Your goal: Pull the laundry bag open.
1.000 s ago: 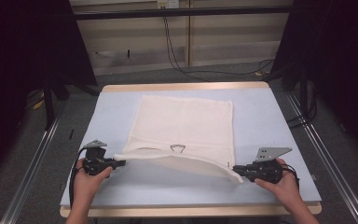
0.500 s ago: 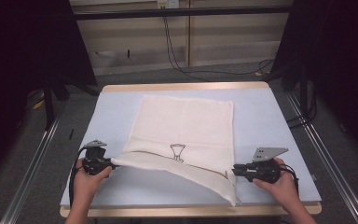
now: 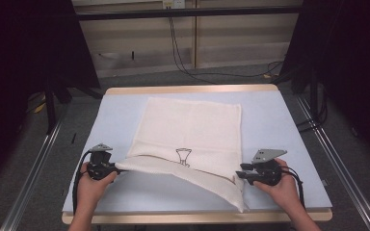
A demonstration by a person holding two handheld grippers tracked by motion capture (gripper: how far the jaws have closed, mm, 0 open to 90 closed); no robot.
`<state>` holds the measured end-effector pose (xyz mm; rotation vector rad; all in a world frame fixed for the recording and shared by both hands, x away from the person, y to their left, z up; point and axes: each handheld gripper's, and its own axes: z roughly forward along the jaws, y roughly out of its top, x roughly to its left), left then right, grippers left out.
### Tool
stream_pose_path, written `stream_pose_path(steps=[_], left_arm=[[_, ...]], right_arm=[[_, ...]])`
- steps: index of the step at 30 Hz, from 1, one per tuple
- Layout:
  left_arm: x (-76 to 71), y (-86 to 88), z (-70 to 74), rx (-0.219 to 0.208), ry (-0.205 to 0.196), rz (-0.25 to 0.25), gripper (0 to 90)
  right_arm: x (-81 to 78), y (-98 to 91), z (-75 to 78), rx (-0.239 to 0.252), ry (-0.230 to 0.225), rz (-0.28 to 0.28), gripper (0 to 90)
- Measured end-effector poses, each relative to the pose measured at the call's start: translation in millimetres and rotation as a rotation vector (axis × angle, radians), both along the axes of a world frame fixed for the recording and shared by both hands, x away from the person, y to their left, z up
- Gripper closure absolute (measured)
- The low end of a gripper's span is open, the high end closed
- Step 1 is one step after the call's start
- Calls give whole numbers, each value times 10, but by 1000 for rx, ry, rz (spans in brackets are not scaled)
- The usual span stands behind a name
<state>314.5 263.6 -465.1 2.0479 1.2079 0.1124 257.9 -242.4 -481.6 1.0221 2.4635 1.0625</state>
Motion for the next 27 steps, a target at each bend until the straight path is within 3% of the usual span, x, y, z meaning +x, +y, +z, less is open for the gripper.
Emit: stream_pose_path(steps=[2, 6, 10, 14, 22, 27], left_arm=[[2, 0, -4, -1, -1, 0, 836], [1, -6, -4, -7, 0, 6, 836], [16, -2, -6, 5, -6, 0, 837], [50, -37, -9, -1, -11, -2, 839], [166, -104, -32, 3, -47, 12, 843], [208, -128, -50, 3, -77, 18, 843]], right_arm=[[23, 34, 21, -17, 12, 3, 746], [67, 22, 30, 3, 46, -18, 865], [84, 26, 37, 0, 43, -23, 877], [131, 22, 55, -40, 9, -40, 880], [290, -46, 31, -26, 0, -89, 879], [387, -55, 42, -49, -45, -123, 878]])
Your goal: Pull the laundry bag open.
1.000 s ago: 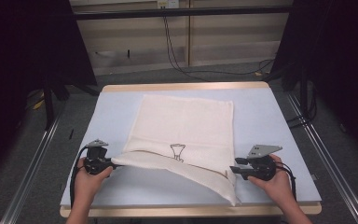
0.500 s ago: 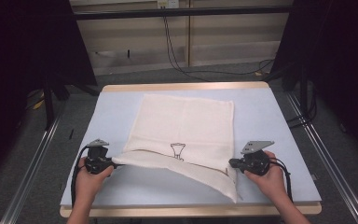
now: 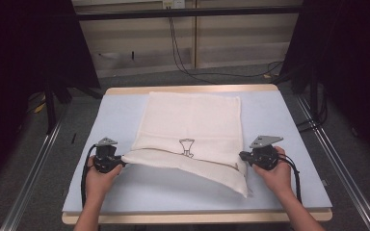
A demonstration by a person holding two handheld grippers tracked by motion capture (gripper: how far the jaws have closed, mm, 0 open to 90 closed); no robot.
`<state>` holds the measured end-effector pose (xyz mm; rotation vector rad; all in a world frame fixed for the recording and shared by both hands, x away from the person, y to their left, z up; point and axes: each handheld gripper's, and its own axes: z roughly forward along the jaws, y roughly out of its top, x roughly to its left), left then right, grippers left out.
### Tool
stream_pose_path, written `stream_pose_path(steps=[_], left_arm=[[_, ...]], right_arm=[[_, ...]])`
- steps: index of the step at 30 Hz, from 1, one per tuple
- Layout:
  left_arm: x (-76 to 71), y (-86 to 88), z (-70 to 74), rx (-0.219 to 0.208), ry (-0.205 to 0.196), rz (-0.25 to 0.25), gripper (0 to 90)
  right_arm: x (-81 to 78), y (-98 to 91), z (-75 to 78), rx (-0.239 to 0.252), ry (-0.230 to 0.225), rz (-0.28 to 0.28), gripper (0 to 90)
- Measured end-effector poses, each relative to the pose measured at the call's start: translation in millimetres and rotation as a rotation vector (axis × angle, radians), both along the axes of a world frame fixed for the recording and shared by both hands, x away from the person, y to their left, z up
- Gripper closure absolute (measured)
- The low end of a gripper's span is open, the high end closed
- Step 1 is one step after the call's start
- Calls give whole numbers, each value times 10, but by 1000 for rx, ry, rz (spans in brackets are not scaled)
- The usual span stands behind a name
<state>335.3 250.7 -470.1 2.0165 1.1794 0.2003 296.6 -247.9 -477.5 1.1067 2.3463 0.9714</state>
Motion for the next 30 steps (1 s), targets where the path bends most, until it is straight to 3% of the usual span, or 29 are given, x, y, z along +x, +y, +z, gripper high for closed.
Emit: stream_pose_path(steps=[6, 12, 19, 25, 30], left_arm=[[-3, 14, -7, -7, 8, -5, 842], [-15, 27, -2, -9, -3, 2, 840], [-27, 21, -18, 4, 23, -21, 849], [-155, 69, 32, 25, 30, -47, 870], [-147, 104, 28, 15, 35, -23, 864]], right_arm=[[22, -40, -25, 30, -6, -2, 872], [54, -41, -15, 10, -18, 9, 872], [96, -54, -14, 6, -15, -7, 869], [71, -112, -10, 6, -30, -20, 867], [68, -119, -4, 5, -36, -22, 854]])
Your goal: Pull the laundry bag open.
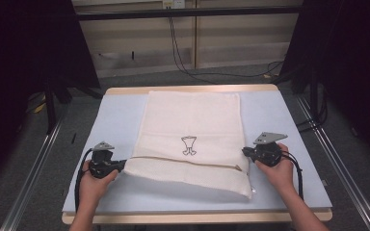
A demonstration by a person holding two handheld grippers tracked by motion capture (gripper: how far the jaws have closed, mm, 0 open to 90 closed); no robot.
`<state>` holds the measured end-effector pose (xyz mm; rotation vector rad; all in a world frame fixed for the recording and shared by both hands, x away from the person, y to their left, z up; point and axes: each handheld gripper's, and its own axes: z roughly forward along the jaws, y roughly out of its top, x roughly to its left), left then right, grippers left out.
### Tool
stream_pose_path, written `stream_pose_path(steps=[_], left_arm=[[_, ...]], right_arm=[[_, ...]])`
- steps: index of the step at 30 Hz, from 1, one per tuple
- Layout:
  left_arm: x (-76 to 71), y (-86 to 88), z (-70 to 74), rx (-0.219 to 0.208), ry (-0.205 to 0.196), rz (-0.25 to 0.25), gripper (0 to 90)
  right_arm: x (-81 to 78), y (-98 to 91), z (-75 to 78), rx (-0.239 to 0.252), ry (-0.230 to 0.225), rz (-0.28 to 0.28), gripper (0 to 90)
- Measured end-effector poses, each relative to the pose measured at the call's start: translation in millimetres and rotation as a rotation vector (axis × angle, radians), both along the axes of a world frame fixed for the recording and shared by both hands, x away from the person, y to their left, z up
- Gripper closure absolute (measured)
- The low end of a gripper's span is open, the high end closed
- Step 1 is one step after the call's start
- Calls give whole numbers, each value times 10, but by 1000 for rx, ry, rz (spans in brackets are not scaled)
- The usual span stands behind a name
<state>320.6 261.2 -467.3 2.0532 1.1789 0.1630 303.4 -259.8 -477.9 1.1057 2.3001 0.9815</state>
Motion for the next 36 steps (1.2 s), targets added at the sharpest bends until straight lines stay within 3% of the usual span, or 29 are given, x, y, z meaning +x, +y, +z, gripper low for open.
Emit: stream_pose_path(steps=[6, 10, 12, 16, 20, 23, 26, 30, 33, 36], left_arm=[[55, 99, -11, 55, 34, 44, 832], [77, 133, 7, 36, 37, 50, 783], [87, 99, 4, -3, 46, 62, 716], [99, -2, -45, 7, 53, 51, 576], [127, -29, -51, -25, 60, 56, 521], [132, -104, -52, 1, 45, 47, 481], [135, -157, -56, 11, 38, 46, 478], [121, -216, -44, 33, 47, 35, 545], [115, -247, -47, 22, 50, 46, 595], [108, -278, -36, 58, 51, 37, 651]], right_arm=[[-42, -8, 16, 10, -4, 1, 839], [-75, -10, 38, 15, -5, -11, 796], [-108, -5, 53, 20, -4, -12, 771], [-187, -23, 76, 37, -1, -20, 692], [-261, -62, 90, 49, -11, -13, 677], [-315, -55, 76, 48, -1, -8, 662], [-352, -31, 59, 46, 2, 5, 641], [-372, -15, 40, 48, 7, 2, 625], [-377, -17, 37, 51, 7, 1, 613], [-380, -26, 40, 56, 7, 1, 598]])
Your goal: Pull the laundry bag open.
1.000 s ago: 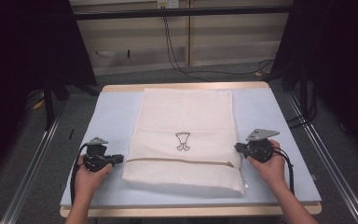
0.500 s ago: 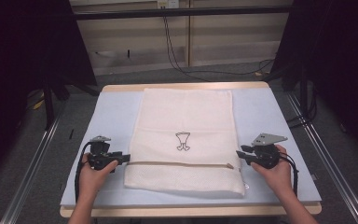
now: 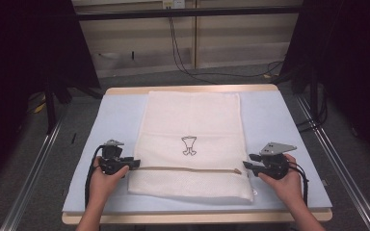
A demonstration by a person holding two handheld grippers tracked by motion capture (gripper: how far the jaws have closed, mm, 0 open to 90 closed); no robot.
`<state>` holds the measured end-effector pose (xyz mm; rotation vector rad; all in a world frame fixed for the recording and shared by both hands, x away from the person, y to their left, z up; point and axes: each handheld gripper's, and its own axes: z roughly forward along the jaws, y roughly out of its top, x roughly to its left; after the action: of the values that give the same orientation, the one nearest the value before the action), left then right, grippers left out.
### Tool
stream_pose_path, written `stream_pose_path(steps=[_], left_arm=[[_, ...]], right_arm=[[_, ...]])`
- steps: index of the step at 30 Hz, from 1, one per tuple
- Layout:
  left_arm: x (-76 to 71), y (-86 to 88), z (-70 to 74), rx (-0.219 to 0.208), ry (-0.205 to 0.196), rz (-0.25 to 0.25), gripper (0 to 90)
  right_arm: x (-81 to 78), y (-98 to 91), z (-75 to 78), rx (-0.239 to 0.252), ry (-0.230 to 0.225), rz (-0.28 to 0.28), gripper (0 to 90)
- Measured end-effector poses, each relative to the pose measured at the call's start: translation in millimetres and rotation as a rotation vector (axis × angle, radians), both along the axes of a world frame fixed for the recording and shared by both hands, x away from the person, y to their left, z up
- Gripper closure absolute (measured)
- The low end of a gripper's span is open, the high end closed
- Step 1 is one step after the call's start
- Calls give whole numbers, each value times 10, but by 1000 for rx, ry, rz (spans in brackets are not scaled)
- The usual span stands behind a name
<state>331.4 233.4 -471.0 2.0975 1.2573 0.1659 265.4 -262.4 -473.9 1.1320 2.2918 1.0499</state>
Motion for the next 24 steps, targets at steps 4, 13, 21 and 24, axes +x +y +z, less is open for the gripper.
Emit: stream_pose_path(steps=[4, 13, 21, 24], left_arm=[[6, -14, 3, 10, 9, 14, 765], [-55, 19, 83, -3, 44, 0, 876], [-104, 113, 113, -15, 45, 11, 877], [-92, 97, 96, -3, 33, 9, 877]], right_arm=[[8, 12, 5, 1, 3, -3, 583], [-9, 49, 63, 32, 14, 47, 695], [-38, 157, -40, -40, 77, 149, 900], [-41, 150, -46, -36, 80, 155, 900]])
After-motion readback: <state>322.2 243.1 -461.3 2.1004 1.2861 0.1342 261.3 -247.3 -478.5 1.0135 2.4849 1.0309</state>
